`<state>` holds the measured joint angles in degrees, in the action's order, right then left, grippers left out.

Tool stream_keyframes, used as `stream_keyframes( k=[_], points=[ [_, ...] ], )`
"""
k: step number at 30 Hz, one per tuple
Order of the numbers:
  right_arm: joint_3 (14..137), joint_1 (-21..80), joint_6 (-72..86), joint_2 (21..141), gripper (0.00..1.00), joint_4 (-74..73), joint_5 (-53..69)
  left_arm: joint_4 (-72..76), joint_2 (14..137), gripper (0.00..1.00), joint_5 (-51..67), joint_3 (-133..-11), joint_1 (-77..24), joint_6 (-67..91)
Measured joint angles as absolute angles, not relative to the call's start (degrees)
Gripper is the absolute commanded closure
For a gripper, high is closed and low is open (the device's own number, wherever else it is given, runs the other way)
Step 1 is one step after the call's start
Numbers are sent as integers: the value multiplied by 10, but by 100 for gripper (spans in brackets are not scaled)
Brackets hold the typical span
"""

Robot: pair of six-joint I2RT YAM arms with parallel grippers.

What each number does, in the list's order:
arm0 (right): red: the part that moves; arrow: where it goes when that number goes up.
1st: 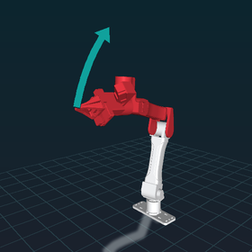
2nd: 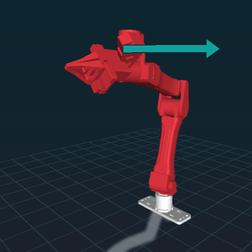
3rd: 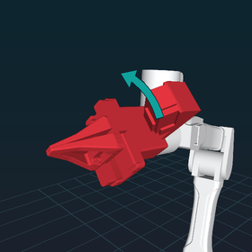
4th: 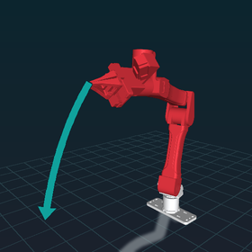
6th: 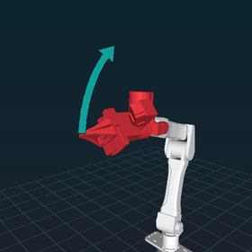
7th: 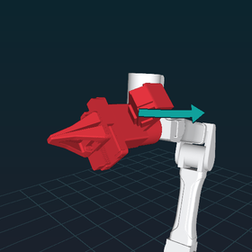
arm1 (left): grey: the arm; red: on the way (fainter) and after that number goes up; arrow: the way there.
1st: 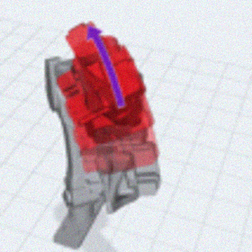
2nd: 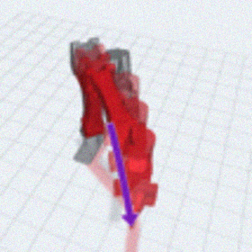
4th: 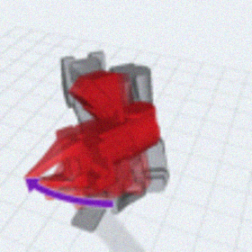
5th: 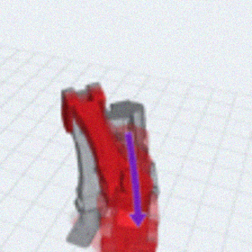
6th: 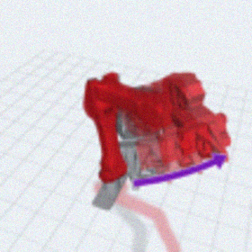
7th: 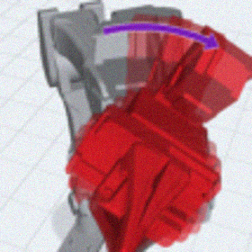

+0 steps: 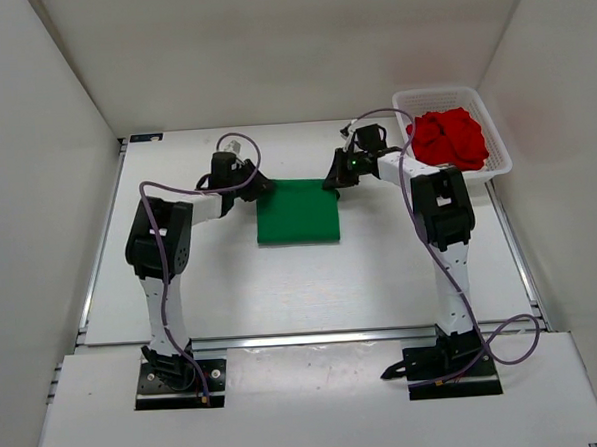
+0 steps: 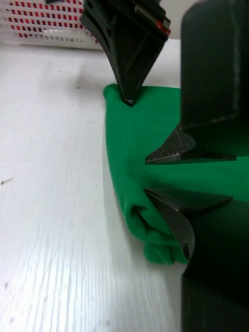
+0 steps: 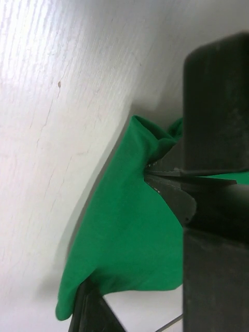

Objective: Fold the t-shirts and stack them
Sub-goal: Fold the long partially folded tshirt into a neat square

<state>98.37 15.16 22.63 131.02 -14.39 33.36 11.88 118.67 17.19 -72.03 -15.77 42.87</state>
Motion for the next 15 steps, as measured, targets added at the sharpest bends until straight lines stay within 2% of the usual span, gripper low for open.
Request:
stream_keyframes(
  k=[11, 13, 15],
  points=[
    [988, 150, 231, 1330, 100, -141, 345, 155, 1204, 59, 203, -699, -110, 468],
    [990, 150, 230, 1327, 96, -147, 343, 159, 1203, 52, 209, -696, -106, 471],
    [990, 153, 228, 1318, 86, -156, 338, 168, 1197, 47, 213, -683, -103, 475]
  ],
)
